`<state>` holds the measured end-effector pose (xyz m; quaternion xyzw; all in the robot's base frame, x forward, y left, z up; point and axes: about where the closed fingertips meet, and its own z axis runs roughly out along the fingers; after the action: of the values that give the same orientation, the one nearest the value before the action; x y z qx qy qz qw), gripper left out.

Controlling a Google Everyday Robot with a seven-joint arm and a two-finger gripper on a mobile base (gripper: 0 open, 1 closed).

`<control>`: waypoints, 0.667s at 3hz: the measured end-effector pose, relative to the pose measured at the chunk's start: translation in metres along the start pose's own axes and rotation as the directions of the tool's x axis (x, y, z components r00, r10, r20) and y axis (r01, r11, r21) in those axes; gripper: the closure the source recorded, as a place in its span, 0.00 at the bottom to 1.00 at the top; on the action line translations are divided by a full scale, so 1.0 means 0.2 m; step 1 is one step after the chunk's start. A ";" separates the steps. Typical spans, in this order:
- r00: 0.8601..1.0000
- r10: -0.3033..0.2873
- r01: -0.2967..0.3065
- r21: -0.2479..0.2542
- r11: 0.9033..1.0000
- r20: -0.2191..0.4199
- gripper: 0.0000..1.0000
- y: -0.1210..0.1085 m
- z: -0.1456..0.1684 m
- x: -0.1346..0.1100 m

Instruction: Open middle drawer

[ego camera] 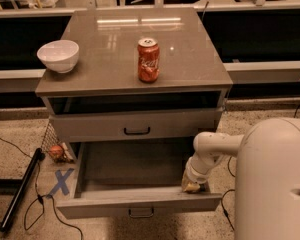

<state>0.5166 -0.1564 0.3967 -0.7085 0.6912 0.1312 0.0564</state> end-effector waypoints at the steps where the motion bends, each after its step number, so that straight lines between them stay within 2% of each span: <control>1: 1.000 -0.003 0.005 -0.079 0.997 0.022 1.00 0.20 -0.07 0.00; 2: 1.000 -0.003 0.005 -0.079 0.997 0.022 1.00 0.20 -0.07 0.00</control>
Offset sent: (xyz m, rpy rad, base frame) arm -0.0895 -0.0059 0.0912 0.1210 0.0853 0.0958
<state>0.4777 -0.1622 0.4140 -0.7101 0.6832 0.1662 0.0362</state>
